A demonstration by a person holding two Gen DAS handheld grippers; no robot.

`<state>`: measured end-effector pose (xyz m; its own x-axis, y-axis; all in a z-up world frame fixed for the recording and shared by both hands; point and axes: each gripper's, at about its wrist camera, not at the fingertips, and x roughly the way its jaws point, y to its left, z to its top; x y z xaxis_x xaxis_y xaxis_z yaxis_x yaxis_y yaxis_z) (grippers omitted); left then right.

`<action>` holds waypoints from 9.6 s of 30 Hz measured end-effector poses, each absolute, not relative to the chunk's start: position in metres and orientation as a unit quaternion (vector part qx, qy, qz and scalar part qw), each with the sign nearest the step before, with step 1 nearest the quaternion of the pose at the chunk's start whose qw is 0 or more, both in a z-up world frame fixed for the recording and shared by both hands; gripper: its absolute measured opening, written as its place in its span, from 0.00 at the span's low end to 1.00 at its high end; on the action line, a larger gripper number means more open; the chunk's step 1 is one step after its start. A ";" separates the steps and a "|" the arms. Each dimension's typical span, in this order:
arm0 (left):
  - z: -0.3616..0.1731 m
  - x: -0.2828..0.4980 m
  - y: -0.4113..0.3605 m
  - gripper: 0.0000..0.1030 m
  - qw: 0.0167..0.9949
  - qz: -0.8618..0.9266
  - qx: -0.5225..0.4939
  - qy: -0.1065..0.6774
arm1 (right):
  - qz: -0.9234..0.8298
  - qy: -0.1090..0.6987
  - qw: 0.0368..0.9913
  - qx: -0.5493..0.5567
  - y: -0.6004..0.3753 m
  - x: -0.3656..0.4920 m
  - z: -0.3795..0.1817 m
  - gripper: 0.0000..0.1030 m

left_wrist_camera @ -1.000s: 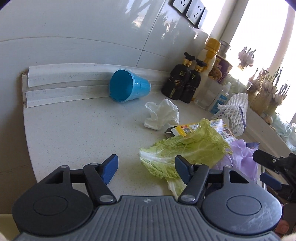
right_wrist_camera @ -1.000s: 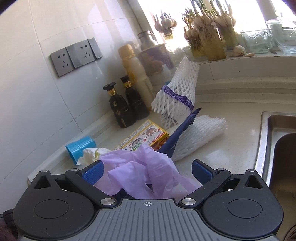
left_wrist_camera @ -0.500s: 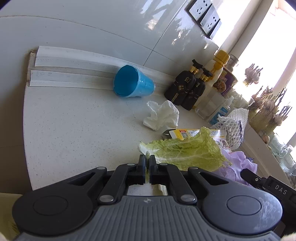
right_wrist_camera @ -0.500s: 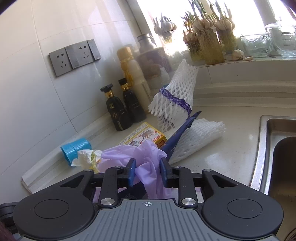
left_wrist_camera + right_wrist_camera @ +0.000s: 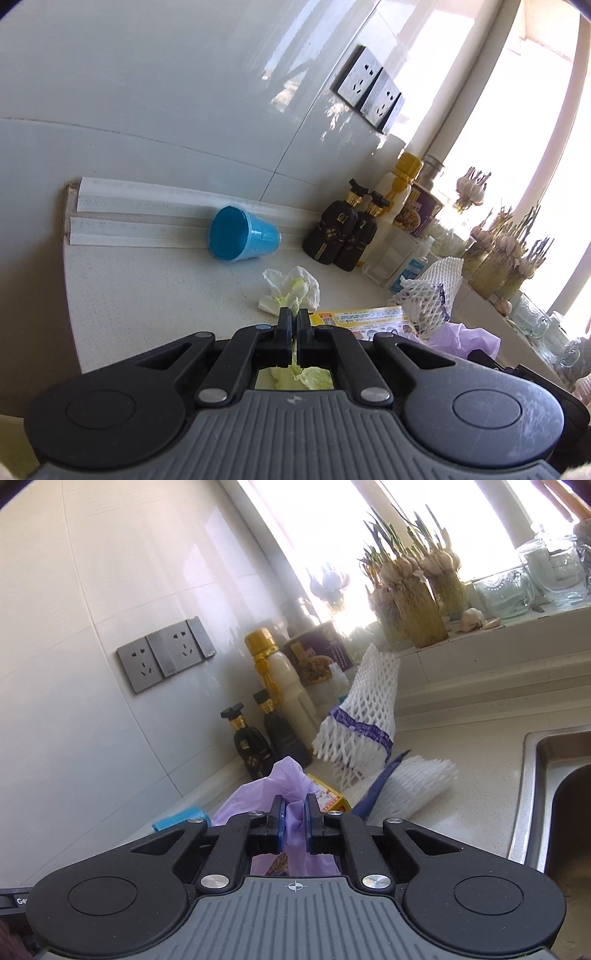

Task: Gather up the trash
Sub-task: 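Close the left tool on a cabbage piece while the right tool grasps the purple bag, then carry the cabbage piece and purple bag down over the trash bin, then open both tools to drop the cabbage and purple bag into the bin, then raise both open tools from the bin toward the countertop, then close the left tool on the yellow box while the right tool grasps the white foam net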

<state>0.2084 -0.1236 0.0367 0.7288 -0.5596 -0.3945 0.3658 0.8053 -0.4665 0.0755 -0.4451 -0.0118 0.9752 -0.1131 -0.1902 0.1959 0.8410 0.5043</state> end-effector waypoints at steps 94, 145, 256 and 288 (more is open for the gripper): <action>-0.137 0.124 0.096 0.02 0.897 -0.028 -0.136 0.419 | 0.220 0.396 0.870 0.197 -0.142 0.100 -0.222 0.09; -0.171 0.137 0.090 0.53 0.891 0.000 -0.048 0.451 | 0.185 0.472 0.840 0.195 -0.134 0.131 -0.243 0.55; 0.025 0.268 -0.295 0.54 0.802 -0.475 0.219 0.288 | -0.077 0.191 0.911 0.357 -0.591 0.255 -0.030 0.30; 0.019 0.282 -0.316 0.53 0.788 -0.465 0.286 0.283 | -0.022 0.184 0.924 0.336 -0.587 0.233 -0.027 0.08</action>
